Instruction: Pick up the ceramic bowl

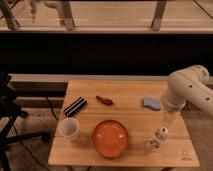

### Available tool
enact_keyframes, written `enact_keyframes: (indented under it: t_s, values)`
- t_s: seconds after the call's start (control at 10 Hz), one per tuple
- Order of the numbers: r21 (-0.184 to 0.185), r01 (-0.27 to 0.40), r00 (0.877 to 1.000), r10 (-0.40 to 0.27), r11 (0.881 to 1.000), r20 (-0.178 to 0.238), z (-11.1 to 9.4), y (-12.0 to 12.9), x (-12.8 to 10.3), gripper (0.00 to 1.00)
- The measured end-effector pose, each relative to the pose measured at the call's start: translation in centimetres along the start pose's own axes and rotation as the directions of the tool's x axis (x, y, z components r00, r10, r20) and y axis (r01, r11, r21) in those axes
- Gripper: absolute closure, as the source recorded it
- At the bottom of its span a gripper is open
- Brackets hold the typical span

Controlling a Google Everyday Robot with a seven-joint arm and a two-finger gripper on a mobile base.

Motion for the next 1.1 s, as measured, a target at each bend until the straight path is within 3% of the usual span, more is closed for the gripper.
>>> enact_keyframes:
  t_s: [0.8, 1.1]
  values:
    - [-0.011, 0.016, 1.000, -0.016, 1.000, -0.011, 0.2, 0.2, -0.4, 0.20]
    - [-0.053, 0.087, 0.996, -0.089, 0.995, -0.031, 0.8, 0.7, -5.4, 0.20]
